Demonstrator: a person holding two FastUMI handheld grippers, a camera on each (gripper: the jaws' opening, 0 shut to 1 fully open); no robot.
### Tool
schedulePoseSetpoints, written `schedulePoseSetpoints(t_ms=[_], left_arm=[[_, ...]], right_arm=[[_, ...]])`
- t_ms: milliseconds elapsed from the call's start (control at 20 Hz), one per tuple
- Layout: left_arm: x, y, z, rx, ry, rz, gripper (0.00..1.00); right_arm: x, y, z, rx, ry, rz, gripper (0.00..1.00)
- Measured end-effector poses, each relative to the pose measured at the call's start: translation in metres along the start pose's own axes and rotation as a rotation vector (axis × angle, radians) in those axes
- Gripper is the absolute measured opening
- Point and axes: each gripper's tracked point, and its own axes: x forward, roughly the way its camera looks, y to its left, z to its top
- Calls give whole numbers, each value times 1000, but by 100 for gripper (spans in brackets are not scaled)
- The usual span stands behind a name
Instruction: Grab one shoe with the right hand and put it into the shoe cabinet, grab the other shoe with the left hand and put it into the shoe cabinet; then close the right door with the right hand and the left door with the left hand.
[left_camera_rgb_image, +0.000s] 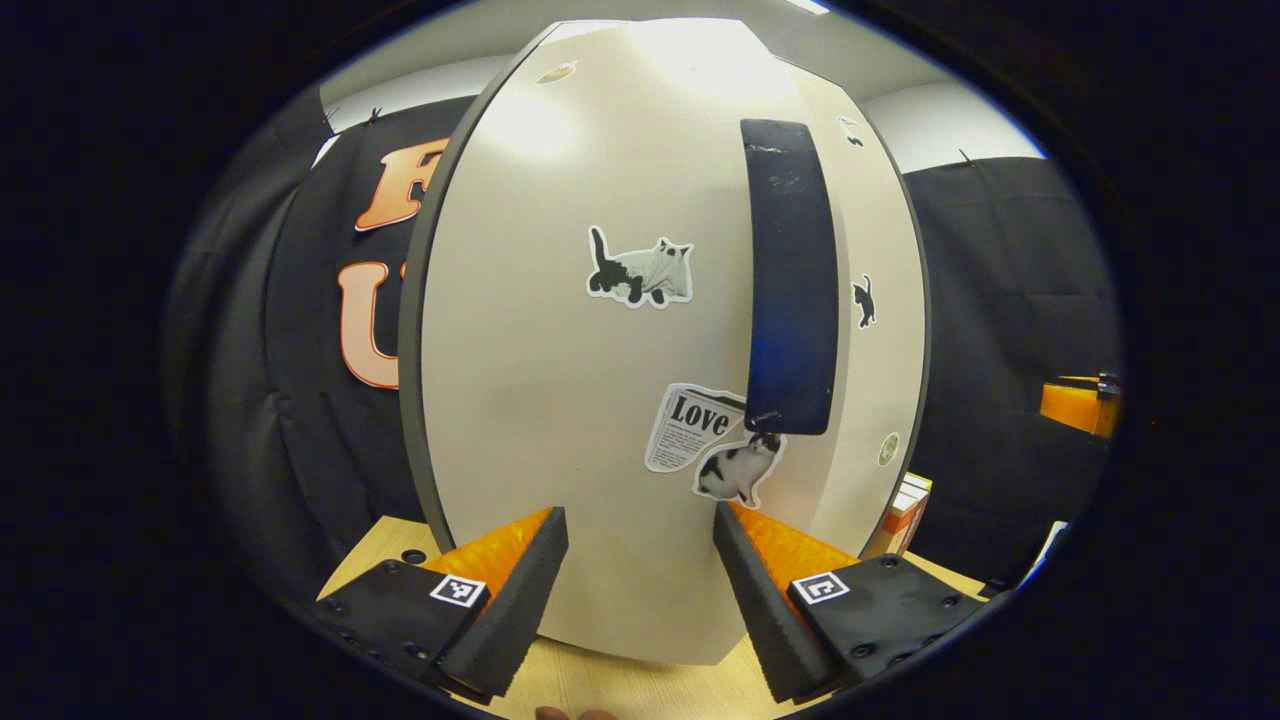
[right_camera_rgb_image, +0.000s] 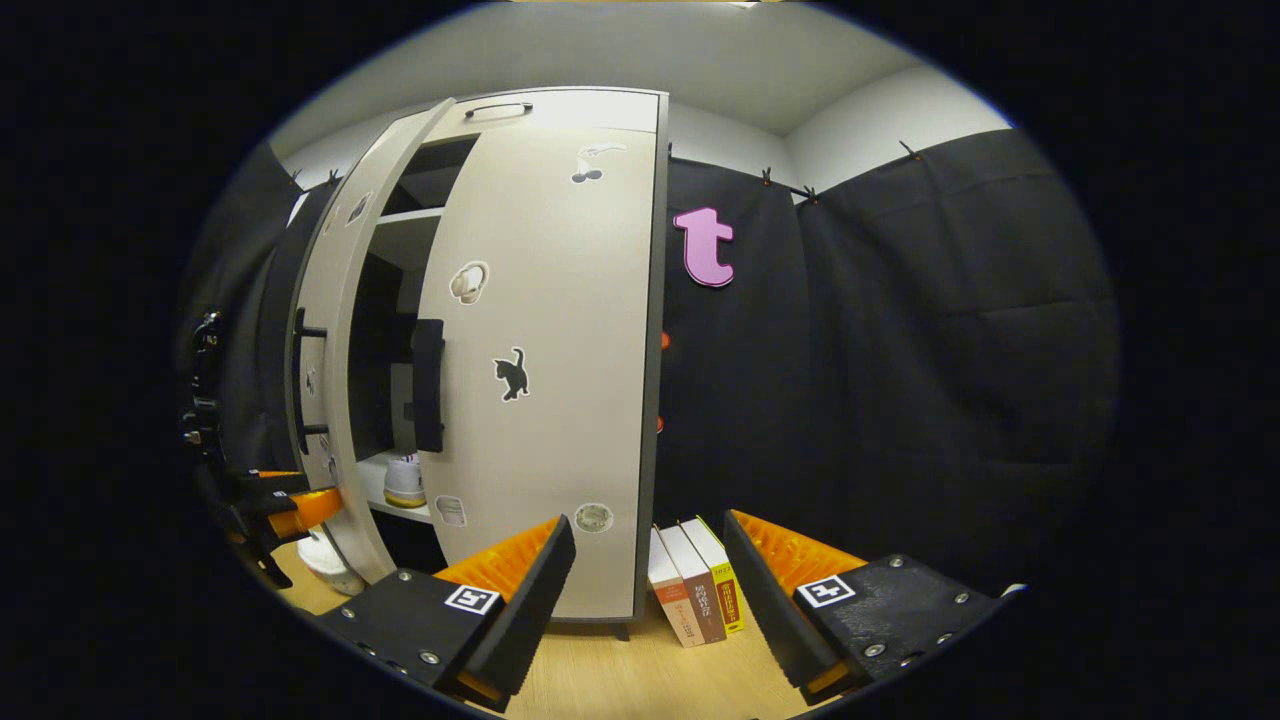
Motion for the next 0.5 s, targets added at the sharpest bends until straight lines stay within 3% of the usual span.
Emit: schedulePoseSetpoints(t_ms=[500], left_arm=[[21,0,0,46,13,65,96]], right_arm=[[14,2,-6,37,14,24,92]])
